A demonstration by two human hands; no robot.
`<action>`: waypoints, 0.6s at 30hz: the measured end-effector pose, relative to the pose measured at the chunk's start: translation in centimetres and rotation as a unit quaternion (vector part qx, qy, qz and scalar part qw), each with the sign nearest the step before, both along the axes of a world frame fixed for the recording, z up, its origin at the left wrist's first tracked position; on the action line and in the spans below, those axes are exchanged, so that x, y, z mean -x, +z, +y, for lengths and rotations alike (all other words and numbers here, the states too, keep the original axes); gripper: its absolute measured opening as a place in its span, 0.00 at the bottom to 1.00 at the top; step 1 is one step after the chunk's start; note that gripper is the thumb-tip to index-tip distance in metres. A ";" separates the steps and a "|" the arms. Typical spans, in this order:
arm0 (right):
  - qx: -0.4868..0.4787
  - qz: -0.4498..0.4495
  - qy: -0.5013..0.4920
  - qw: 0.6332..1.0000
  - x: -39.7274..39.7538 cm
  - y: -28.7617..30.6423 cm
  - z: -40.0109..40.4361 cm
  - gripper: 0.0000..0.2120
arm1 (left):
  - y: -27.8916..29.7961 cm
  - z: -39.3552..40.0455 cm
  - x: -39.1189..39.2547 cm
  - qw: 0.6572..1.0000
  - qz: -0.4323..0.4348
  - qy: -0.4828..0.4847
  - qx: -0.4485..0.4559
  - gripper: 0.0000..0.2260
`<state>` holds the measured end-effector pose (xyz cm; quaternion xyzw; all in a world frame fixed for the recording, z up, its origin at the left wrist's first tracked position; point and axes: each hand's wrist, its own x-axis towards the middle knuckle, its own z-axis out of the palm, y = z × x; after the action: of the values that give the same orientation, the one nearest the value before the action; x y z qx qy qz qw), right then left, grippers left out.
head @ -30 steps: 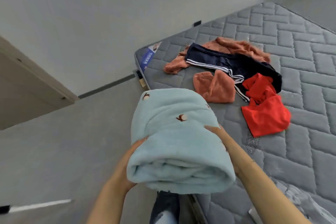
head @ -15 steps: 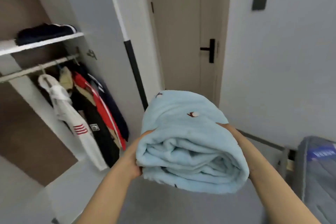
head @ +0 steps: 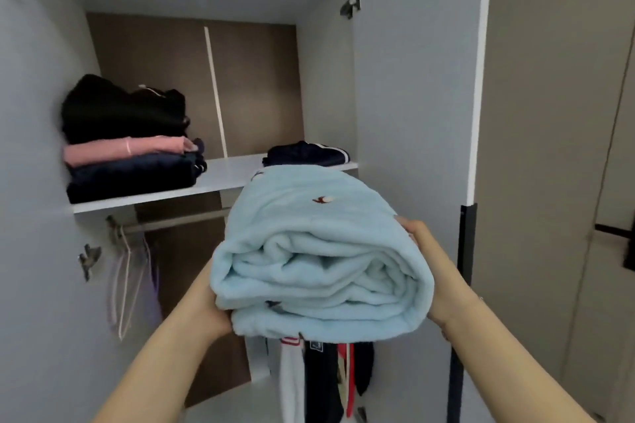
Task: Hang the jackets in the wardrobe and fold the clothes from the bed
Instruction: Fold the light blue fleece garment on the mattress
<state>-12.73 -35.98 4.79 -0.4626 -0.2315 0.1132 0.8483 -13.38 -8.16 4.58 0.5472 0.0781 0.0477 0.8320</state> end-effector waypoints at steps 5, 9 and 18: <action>0.050 -0.034 -0.006 0.998 -11.7 5.7 2.7 0.13 | 5.6 1.7 -8.7 0.997 -0.053 -0.048 -0.001 0.21; 0.058 -0.053 0.031 0.996 -22.7 11.8 3.0 0.24 | 10.5 1.5 -17.7 0.993 -0.094 -0.065 0.002 0.20; 0.223 -0.010 -0.034 0.974 -46.0 22.0 3.0 0.20 | 17.7 1.8 -37.0 0.993 -0.086 -0.069 -0.044 0.10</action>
<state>33.24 -32.95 26.84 -0.6486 -0.1925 0.1283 0.7251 23.63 -6.32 22.30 0.5809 -0.0337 0.0408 0.8122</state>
